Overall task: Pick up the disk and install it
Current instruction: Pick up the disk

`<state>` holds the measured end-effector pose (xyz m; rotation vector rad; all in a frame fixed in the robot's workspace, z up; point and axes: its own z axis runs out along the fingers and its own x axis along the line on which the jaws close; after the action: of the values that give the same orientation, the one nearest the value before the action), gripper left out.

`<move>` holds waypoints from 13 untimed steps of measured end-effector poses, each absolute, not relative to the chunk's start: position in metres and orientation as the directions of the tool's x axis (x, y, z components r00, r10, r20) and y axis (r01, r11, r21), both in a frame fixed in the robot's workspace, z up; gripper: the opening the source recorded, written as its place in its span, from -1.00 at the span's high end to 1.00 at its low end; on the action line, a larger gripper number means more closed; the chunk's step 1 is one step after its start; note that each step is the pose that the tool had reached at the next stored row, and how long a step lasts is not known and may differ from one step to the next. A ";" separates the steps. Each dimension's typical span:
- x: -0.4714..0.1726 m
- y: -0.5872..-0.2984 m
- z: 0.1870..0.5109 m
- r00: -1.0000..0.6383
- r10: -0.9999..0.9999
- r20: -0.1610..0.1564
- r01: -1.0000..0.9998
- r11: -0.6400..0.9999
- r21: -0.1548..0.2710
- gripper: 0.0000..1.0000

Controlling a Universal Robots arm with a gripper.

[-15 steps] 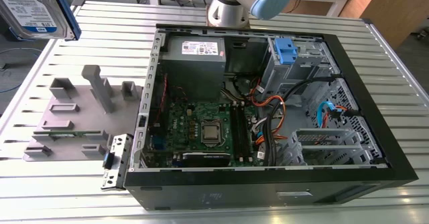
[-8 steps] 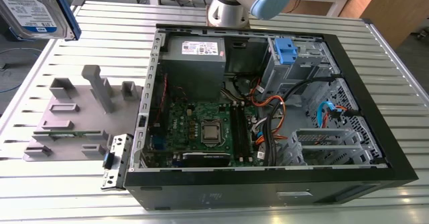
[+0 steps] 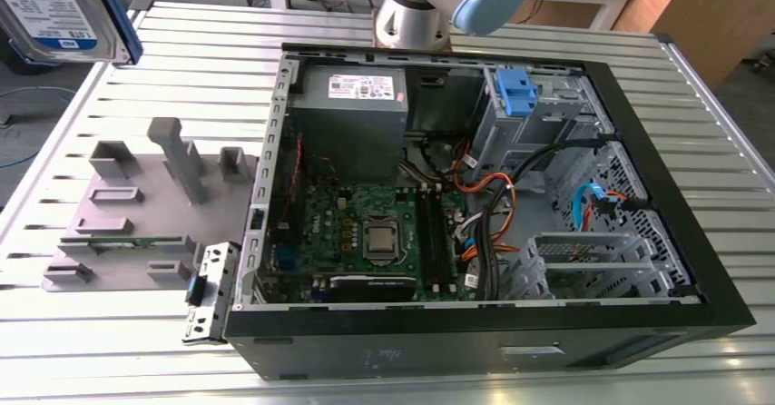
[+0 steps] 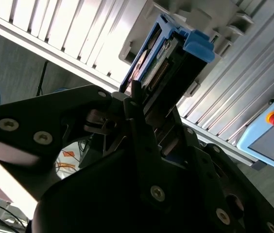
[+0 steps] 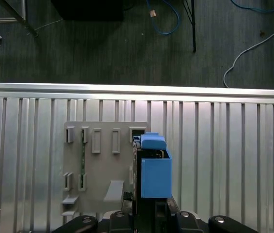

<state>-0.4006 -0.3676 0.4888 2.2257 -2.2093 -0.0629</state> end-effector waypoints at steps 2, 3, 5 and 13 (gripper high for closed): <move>-0.401 -0.368 0.493 0.007 -1.000 -0.025 -0.999 -0.008 0.032 0.30; -0.401 -0.368 0.496 0.007 -1.000 -0.025 -0.999 -0.008 0.032 0.30; -0.401 -0.368 0.501 0.007 -1.000 -0.025 -0.999 -0.008 0.032 0.30; -0.401 -0.368 0.516 0.007 -1.000 -0.025 -0.999 -0.008 0.032 0.30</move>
<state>-0.4006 -0.3676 0.5160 2.2257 -2.2093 -0.0628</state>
